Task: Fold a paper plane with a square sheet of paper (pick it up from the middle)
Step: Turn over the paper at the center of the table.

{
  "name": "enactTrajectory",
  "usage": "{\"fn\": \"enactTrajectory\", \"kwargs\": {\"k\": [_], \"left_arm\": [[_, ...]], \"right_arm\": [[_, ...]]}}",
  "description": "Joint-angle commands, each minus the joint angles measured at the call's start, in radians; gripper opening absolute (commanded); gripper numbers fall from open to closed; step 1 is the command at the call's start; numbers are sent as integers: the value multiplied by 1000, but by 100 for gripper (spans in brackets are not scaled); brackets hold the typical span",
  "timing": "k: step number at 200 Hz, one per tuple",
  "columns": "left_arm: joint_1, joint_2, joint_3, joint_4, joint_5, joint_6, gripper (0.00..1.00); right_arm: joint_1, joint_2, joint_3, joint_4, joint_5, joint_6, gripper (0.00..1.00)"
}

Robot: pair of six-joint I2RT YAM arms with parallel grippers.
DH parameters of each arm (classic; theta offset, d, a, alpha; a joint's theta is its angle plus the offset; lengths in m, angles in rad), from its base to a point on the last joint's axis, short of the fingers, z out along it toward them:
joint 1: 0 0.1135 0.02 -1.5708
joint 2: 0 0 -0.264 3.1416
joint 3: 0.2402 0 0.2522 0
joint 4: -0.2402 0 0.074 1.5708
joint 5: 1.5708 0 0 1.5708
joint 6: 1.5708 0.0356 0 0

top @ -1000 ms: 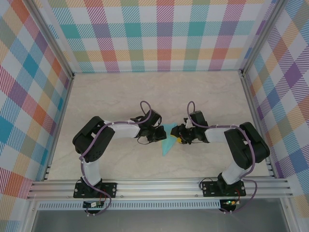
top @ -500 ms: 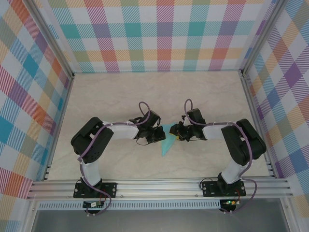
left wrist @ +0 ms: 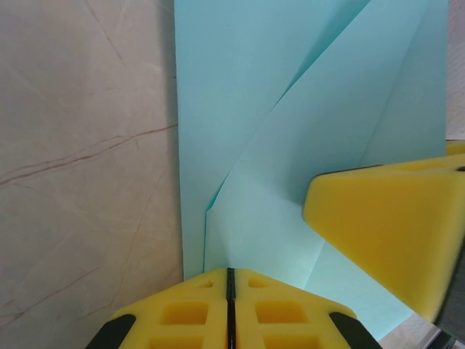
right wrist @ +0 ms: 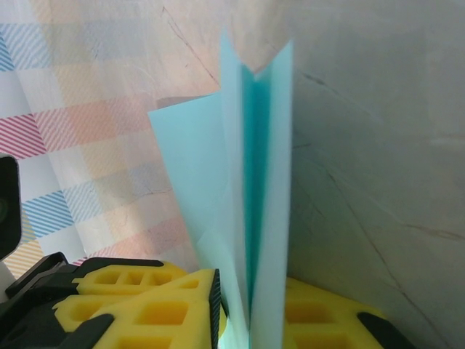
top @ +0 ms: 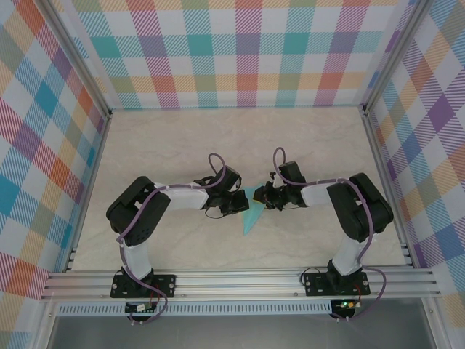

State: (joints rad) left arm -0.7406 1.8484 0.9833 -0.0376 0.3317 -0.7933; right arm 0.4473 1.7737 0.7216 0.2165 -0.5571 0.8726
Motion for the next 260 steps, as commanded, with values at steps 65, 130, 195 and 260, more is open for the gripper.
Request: {"fn": "enactTrajectory", "kwargs": {"k": [65, 130, 195, 260], "left_arm": [[12, -186, -79, 23, -61, -6, 15], [14, -450, -144, -156, -341, 25, 20], [26, -629, -231, -299, -583, -72, 20], [31, -761, -288, -371, -674, -113, 23]], "right_arm": [[13, -81, 88, -183, 48, -137, 5], [87, -263, 374, -962, 681, -326, 9], [269, 49, 717, -1417, 1109, -157, 5], [430, 520, 1134, -1551, 1009, -120, 13]]}}
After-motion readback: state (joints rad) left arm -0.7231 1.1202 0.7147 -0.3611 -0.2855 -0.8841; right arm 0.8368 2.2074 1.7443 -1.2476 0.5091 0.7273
